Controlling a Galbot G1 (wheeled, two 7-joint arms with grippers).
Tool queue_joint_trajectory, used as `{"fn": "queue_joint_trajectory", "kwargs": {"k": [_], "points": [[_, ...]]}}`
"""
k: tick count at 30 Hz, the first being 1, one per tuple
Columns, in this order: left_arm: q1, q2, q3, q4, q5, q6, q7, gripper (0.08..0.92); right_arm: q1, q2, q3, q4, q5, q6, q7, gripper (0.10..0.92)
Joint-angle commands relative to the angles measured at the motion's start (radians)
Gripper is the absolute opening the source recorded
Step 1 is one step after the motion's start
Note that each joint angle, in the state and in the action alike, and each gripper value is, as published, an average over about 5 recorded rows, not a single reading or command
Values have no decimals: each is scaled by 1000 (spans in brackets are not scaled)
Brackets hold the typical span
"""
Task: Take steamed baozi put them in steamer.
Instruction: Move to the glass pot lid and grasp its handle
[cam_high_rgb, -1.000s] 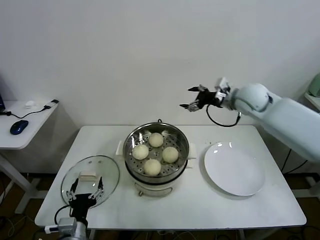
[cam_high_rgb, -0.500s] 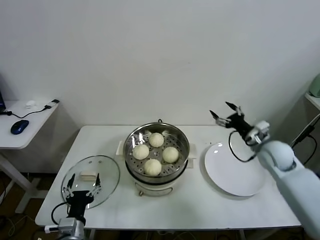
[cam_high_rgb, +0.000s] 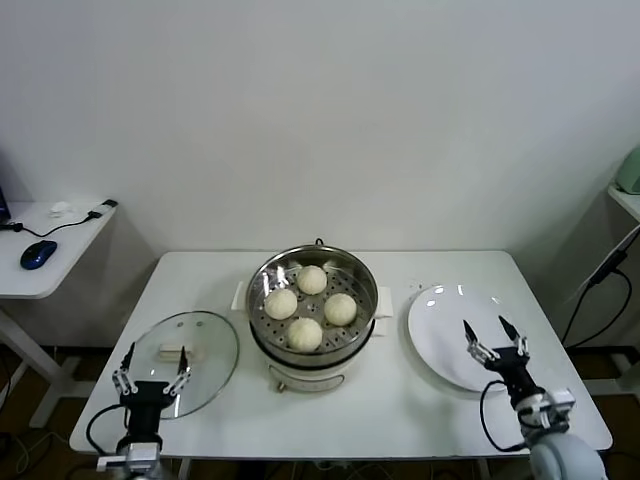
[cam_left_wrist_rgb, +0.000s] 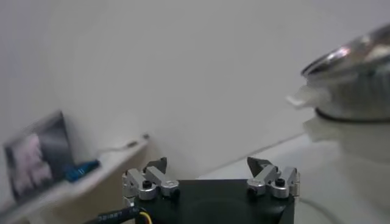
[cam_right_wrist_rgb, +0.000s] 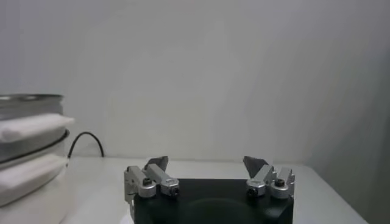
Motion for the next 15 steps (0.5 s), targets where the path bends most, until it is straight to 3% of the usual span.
{"fn": "queue_joint_trajectory", "kwargs": {"k": [1, 6, 15], "points": [[-14, 79, -29, 197, 736, -69, -223, 823, -155, 134, 48, 22, -41, 75, 11, 823], [-44, 122, -27, 298, 908, -35, -245, 823, -150, 144, 34, 27, -64, 77, 13, 823], [-138, 135, -17, 447, 994, -27, -257, 823, -151, 159, 29, 50, -73, 72, 16, 823]]}}
